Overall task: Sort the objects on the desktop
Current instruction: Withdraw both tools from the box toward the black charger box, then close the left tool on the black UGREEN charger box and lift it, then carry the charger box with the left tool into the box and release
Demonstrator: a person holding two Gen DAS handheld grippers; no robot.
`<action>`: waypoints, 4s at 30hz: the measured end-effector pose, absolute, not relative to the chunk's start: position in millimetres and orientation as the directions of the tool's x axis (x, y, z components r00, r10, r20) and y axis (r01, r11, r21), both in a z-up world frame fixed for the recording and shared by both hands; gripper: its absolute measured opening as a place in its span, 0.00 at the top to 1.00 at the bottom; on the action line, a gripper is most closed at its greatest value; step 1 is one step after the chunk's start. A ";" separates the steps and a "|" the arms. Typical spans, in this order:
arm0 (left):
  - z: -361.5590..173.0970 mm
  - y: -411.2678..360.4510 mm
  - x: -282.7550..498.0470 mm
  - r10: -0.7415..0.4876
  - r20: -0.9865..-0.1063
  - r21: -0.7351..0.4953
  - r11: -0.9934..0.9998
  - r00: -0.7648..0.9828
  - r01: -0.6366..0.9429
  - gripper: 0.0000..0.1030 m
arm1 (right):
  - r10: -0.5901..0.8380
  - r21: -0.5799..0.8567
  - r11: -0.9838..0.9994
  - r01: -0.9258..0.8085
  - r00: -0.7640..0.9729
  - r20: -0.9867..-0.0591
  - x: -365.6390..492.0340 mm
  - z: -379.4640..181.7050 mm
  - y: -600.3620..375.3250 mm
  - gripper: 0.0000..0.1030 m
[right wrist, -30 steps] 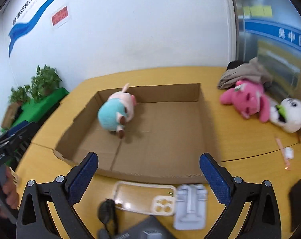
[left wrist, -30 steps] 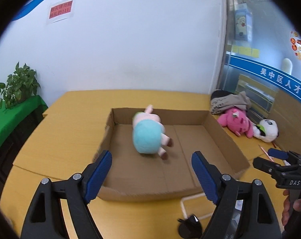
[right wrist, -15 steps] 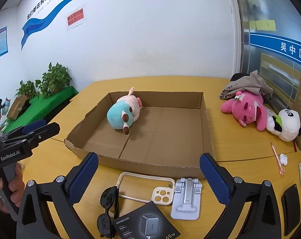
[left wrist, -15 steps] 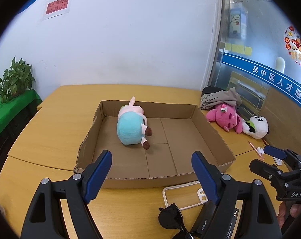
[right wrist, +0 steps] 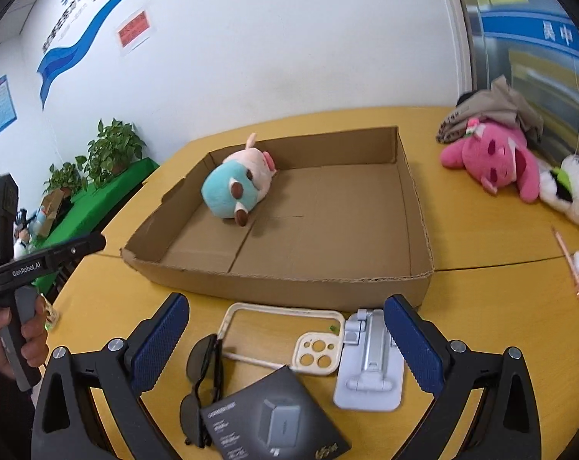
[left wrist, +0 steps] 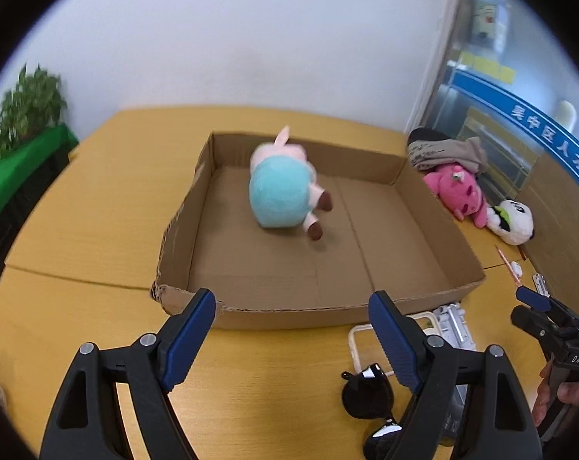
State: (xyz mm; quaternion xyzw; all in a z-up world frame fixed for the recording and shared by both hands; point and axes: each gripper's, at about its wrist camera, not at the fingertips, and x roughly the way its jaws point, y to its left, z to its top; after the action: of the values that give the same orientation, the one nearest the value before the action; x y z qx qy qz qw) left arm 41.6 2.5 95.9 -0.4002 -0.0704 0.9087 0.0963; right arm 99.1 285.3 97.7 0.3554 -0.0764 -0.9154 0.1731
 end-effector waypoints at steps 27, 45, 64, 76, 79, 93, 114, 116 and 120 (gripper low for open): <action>78.2 35.1 78.1 0.346 -0.709 -0.237 -0.938 -0.614 -0.255 0.22 | -0.520 0.343 -0.850 0.399 -0.538 -0.663 130.5 58.9 308.2 0.00; -24.9 186.2 50.5 0.554 -0.833 -0.471 -0.699 0.010 -0.539 0.24 | -0.470 0.336 -0.876 0.347 -0.451 -0.759 189.7 -16.2 288.6 0.00; -2.2 160.7 91.2 0.605 -0.787 -0.480 -0.722 -0.120 -0.499 0.24 | -0.376 0.097 -0.885 0.455 -0.575 -0.726 192.5 10.7 264.0 0.01; 81.9 132.7 71.9 0.623 -0.709 -0.409 -0.745 -0.331 -0.527 0.32 | -0.374 -0.040 -0.865 0.500 -0.696 -0.613 165.3 81.6 236.7 0.01; 97.5 124.8 65.3 0.626 -0.682 -0.399 -0.752 -0.378 -0.525 0.32 | -0.386 -0.060 -0.854 0.516 -0.708 -0.591 156.3 98.5 227.0 0.01; 193.1 90.4 -12.5 0.621 -0.576 -0.325 -0.770 -0.531 -0.549 0.32 | -0.455 -0.114 -0.816 0.567 -0.750 -0.480 59.2 194.0 195.3 0.01; 176.3 106.1 -206.6 0.563 -0.614 -0.397 -0.826 -0.553 -0.400 0.32 | -0.521 0.004 -0.778 0.628 -0.643 -0.561 -152.6 194.1 212.2 0.01; 162.8 112.7 -222.2 0.549 -0.641 -0.396 -0.835 -0.537 -0.381 0.32 | -0.521 0.025 -0.780 0.625 -0.627 -0.580 -167.9 180.0 216.3 0.01; 136.0 119.5 -245.6 0.529 -0.682 -0.403 -0.848 -0.505 -0.344 0.32 | -0.516 0.048 -0.779 0.625 -0.595 -0.616 -191.4 155.3 215.4 0.01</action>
State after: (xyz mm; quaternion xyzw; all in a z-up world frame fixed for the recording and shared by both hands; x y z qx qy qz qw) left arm -245.6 119.5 136.0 -0.4280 -0.1080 0.8608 0.2534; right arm -191.4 215.4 155.3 0.3151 0.0871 -0.8889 0.3210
